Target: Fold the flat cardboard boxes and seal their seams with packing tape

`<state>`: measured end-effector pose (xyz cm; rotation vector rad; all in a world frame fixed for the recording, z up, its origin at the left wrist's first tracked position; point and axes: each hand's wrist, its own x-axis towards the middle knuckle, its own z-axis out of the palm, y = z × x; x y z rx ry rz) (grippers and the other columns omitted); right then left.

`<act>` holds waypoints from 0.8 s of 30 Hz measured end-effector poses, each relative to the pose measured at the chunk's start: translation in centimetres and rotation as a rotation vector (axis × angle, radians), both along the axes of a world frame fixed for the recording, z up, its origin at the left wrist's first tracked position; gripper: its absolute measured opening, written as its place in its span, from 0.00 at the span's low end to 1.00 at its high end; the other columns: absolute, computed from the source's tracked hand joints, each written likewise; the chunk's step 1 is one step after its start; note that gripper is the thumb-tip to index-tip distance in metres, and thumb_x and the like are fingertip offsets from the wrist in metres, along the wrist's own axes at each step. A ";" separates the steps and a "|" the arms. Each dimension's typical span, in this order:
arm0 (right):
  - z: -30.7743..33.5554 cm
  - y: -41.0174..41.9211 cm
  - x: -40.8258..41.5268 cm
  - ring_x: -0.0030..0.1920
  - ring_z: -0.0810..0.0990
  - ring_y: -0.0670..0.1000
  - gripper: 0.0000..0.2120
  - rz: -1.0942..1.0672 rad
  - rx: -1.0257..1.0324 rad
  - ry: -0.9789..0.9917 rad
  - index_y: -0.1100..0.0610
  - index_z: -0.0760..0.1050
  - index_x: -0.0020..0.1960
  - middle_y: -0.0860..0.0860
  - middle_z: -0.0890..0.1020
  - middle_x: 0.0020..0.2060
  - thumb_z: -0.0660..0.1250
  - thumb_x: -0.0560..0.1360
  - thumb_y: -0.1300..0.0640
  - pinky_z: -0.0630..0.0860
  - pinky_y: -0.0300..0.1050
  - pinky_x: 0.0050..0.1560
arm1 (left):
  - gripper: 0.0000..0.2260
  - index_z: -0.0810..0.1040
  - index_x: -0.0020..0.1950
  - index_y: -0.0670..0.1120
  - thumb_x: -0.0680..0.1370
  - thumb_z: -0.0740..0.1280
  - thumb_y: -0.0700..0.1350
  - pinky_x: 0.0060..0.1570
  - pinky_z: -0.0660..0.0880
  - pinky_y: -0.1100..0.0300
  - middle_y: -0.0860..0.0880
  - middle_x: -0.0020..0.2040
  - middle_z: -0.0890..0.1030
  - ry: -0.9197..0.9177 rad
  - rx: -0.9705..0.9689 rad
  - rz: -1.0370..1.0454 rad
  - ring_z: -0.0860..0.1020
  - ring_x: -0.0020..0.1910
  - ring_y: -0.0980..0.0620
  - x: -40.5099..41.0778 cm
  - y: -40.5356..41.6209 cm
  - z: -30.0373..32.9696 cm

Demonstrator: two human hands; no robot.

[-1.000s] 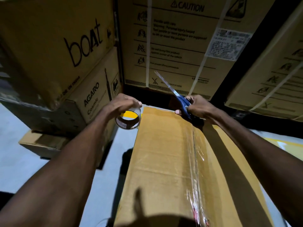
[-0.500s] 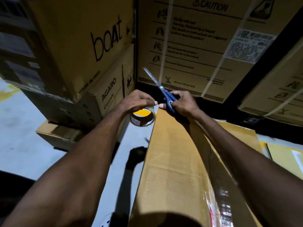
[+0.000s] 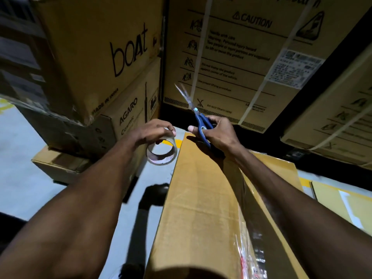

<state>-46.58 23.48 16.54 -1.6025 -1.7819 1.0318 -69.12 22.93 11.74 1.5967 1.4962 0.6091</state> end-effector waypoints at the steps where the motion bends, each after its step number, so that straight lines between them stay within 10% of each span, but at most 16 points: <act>1: 0.6 -1.1 -0.2 0.49 0.84 0.52 0.26 -0.035 0.011 0.046 0.50 0.82 0.54 0.49 0.85 0.46 0.79 0.63 0.36 0.81 0.57 0.56 | 0.06 0.82 0.52 0.43 0.79 0.67 0.42 0.42 0.71 0.58 0.43 0.52 0.81 0.006 -0.011 0.005 0.76 0.48 0.47 -0.4 0.0 0.2; 6: 4.7 -8.6 -1.4 0.38 0.82 0.55 0.28 -0.136 -0.422 0.458 0.64 0.77 0.54 0.62 0.84 0.41 0.72 0.73 0.39 0.82 0.47 0.37 | 0.03 0.82 0.48 0.49 0.78 0.69 0.43 0.45 0.67 0.59 0.52 0.50 0.80 0.025 -0.008 0.015 0.76 0.49 0.53 -1.4 -0.1 1.4; 10: 4.6 -12.6 -1.8 0.36 0.84 0.53 0.39 0.031 -0.782 0.419 0.61 0.76 0.62 0.60 0.86 0.43 0.61 0.72 0.27 0.79 0.46 0.38 | 0.05 0.84 0.48 0.46 0.77 0.68 0.39 0.50 0.70 0.58 0.52 0.50 0.82 -0.002 0.005 0.040 0.76 0.50 0.53 -1.2 -0.2 1.7; 24: 2.9 -12.0 -5.1 0.30 0.82 0.49 0.39 0.007 -0.878 0.486 0.64 0.78 0.57 0.57 0.85 0.35 0.58 0.74 0.28 0.82 0.44 0.33 | 0.05 0.84 0.46 0.44 0.79 0.68 0.41 0.41 0.69 0.60 0.51 0.42 0.81 0.040 0.016 0.056 0.76 0.41 0.57 -1.0 -0.2 2.0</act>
